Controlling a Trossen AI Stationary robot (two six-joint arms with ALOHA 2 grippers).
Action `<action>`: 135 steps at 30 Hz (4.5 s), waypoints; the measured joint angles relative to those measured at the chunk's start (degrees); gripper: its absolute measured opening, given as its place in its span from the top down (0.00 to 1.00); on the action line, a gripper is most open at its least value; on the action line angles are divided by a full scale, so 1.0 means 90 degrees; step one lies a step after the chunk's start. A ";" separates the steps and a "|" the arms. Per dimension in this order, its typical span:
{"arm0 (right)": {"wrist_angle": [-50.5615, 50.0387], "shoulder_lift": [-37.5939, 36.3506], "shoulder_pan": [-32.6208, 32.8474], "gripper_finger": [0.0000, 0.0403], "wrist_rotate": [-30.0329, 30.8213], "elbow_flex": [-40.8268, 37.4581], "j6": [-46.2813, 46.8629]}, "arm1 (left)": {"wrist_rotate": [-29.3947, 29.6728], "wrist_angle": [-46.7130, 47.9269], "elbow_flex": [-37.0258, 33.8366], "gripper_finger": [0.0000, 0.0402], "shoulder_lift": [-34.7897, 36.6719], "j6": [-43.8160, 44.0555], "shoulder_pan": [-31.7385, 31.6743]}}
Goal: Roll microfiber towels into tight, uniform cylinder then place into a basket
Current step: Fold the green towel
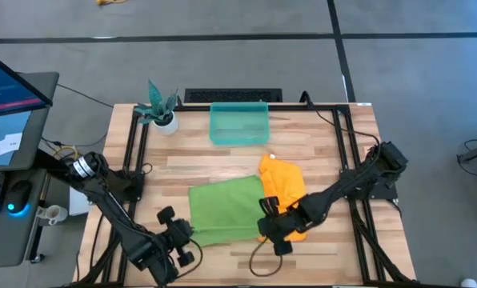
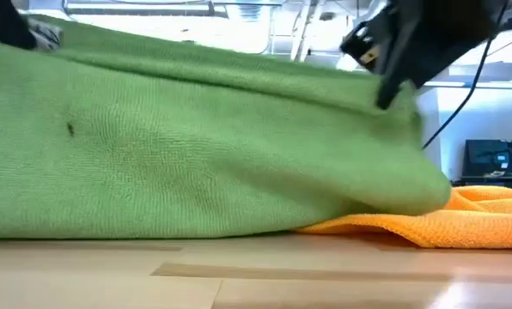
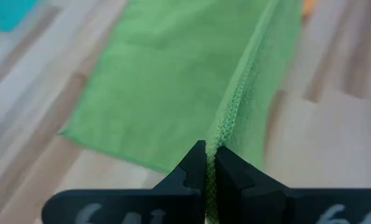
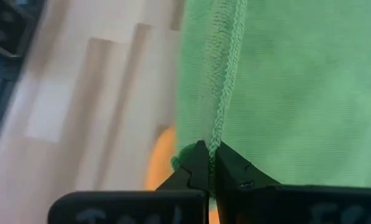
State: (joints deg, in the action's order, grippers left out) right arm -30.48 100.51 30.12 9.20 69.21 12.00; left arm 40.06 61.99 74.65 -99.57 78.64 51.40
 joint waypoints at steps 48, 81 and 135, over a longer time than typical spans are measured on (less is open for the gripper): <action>-0.1594 0.0010 -0.0447 0.95 0.0999 0.0780 -0.0142 | -0.0717 0.1329 0.0731 1.00 -0.0614 0.1245 -0.0732; -0.0940 -0.0053 0.0118 0.95 0.0652 0.0304 0.1172 | -0.1414 0.1529 0.1703 1.00 -0.0614 0.0433 -0.0557; -0.1000 0.0012 -0.1082 0.95 0.1320 0.0158 0.1621 | -0.1486 0.2116 0.0658 1.00 -0.0614 -0.0880 -0.2138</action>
State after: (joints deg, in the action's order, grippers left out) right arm -39.48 100.62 20.39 21.08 70.64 26.59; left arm 26.69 81.03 80.57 -105.10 70.72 32.16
